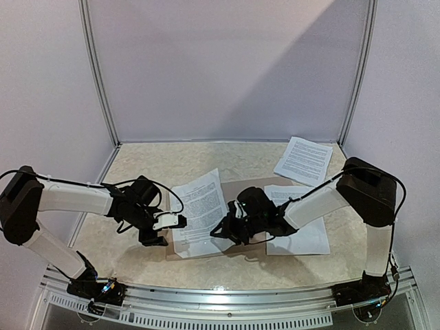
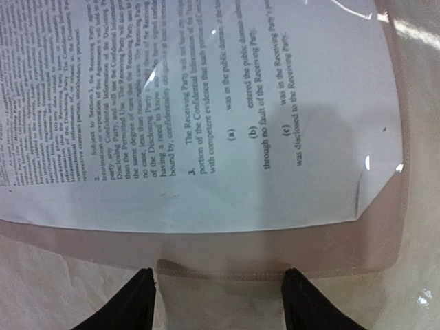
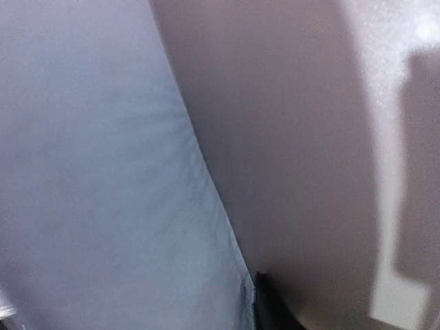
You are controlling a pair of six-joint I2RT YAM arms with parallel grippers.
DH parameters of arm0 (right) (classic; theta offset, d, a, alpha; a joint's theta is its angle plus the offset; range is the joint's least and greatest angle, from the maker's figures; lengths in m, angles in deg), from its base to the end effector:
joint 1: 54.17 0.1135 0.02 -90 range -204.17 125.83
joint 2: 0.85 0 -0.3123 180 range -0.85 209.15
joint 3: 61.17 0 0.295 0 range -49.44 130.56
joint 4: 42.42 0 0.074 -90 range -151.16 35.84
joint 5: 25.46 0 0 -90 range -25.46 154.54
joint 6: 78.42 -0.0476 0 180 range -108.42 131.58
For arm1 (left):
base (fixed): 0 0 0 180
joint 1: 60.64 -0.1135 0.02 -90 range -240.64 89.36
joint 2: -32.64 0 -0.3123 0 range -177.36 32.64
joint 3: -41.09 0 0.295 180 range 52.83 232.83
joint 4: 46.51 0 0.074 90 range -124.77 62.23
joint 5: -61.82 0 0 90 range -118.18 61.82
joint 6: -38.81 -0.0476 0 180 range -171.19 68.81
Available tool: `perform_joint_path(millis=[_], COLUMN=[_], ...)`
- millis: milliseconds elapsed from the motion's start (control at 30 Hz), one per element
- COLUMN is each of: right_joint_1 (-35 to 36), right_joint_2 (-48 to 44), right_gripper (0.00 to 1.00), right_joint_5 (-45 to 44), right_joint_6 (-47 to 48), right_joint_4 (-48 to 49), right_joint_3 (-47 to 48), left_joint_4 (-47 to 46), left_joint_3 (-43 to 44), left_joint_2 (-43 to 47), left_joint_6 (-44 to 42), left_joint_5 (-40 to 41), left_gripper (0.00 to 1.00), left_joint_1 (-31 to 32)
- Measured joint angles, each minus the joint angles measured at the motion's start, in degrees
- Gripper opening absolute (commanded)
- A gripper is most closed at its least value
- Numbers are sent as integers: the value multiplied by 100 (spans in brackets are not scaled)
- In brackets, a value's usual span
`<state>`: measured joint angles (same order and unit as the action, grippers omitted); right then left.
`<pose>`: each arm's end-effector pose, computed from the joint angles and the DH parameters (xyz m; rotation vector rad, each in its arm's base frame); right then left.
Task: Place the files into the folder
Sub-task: Insert the folder to form pockets on the folder.
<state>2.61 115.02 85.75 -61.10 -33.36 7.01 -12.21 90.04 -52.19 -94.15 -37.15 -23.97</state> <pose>0.2307 0.3836 0.1024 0.1340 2.7355 1.4044 0.2137 -0.1683 0.1378 1.8105 2.1124 -0.1912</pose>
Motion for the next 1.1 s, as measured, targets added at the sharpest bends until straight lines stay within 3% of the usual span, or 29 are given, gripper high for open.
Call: perform_joint_path(millis=[267,500,733,1100], right_joint_1=[2,-133,-219,-205], right_joint_2=[-455,-686,-706,-704], right_gripper=[33,49,66,76], right_joint_5=[-354,-234,-173,-1784], right_joint_6=[778,1300,1698,2951], right_joint_4=[-1322,-2177,-2804,-4964], right_joint_3=[229,249,531,1838], left_joint_4=[-46,-116,-50,-127], left_joint_3=[-52,-234,-245,-136], left_joint_2=[44,306,385,275], left_joint_6=[9,15,85,164], left_joint_5=[0,61,271,640], left_gripper=[65,65,65,65], left_joint_1=[0,87,557,1147])
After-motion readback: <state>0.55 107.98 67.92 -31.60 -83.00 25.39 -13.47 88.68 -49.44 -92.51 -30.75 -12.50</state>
